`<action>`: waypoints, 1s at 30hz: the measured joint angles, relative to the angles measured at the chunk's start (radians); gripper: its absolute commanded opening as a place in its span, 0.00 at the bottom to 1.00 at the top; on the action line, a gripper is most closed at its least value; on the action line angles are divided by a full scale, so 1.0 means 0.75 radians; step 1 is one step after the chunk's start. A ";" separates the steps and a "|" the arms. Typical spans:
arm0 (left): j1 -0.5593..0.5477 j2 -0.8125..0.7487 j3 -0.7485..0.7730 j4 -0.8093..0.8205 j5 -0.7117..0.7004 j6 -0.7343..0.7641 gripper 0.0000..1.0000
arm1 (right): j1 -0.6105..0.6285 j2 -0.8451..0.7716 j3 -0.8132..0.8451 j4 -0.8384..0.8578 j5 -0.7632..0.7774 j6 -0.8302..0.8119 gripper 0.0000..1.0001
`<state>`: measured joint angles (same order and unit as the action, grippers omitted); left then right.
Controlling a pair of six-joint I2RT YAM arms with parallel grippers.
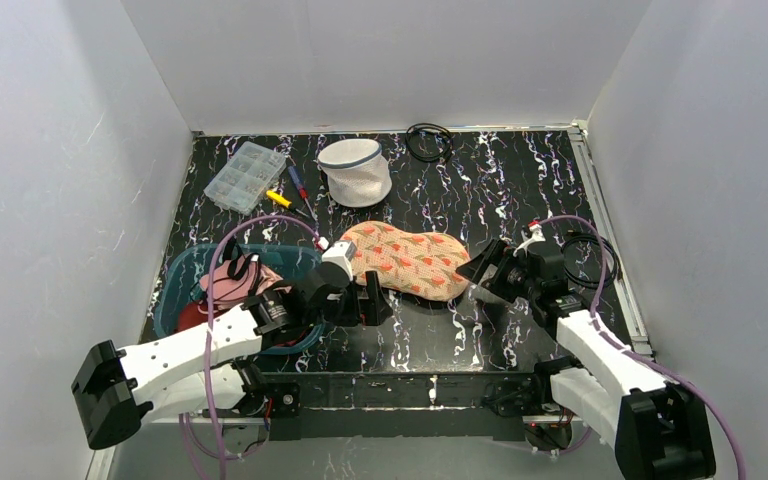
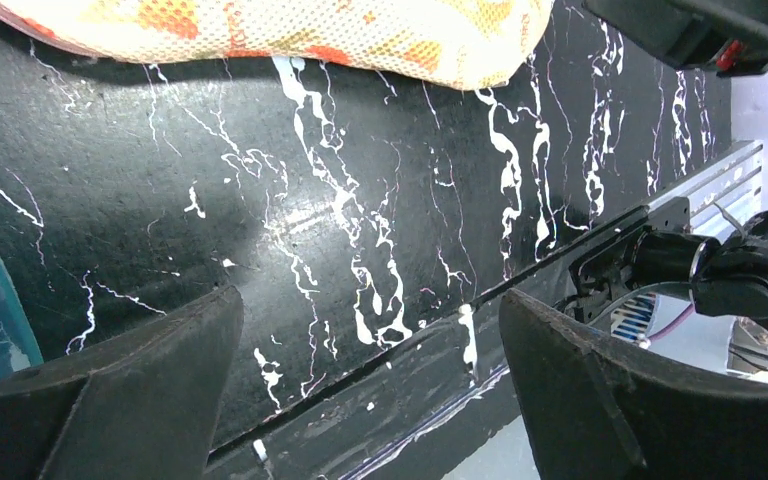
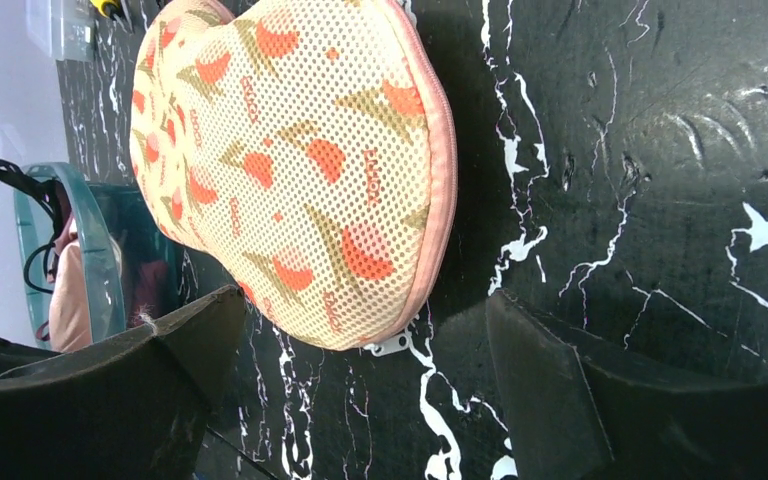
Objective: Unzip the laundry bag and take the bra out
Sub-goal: Adjust the laundry bag at the center of the board.
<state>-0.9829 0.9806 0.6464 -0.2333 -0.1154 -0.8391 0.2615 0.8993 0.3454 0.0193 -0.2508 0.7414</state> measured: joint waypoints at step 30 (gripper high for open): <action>-0.013 -0.068 -0.107 0.158 0.066 -0.025 0.94 | -0.067 0.521 -0.184 0.734 -0.261 0.228 0.35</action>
<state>-0.9924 0.9298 0.5663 -0.1150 -0.0658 -0.8581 0.2111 1.2903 0.2073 0.5701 -0.4465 0.9123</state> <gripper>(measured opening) 0.945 0.417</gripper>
